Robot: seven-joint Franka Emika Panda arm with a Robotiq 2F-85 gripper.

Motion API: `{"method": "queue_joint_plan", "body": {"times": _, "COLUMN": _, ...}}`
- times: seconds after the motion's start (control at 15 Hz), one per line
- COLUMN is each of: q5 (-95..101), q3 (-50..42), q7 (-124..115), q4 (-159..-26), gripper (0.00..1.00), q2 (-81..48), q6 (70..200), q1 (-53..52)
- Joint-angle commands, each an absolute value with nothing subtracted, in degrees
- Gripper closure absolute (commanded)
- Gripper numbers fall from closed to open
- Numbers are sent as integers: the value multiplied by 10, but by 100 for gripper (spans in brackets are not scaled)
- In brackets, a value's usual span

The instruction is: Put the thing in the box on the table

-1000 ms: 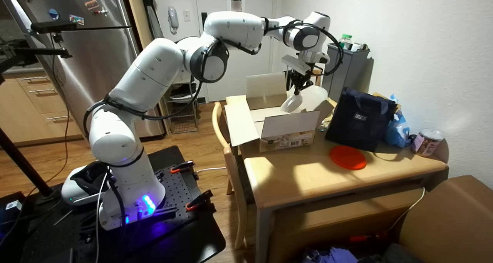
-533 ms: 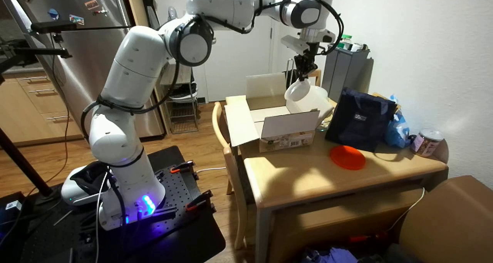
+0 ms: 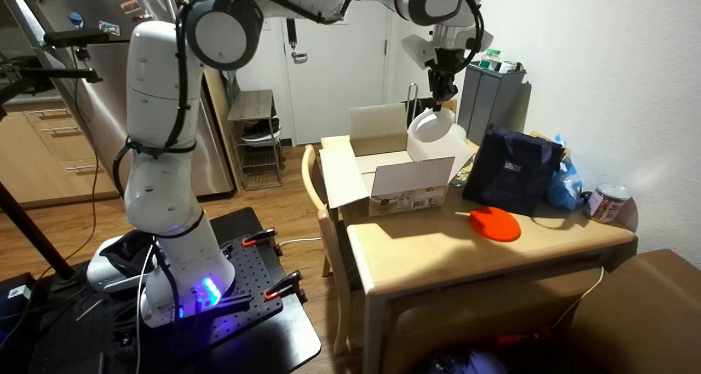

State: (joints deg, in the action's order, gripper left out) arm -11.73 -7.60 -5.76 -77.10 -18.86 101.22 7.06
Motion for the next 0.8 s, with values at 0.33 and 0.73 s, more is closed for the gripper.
{"method": "queue_joint_plan", "body": {"times": 0.33, "q5": -230, "q3": -114, "q7": -75, "q4": -1013, "gripper": 99, "q2": -57, "q6": 1107, "q1": 140}}
{"method": "queue_joint_plan", "body": {"times": 0.73, "q5": -328, "q3": -122, "q7": -35, "q4": -1107, "gripper": 99, "q2": -56, "q6": 1164, "q1": 153}}
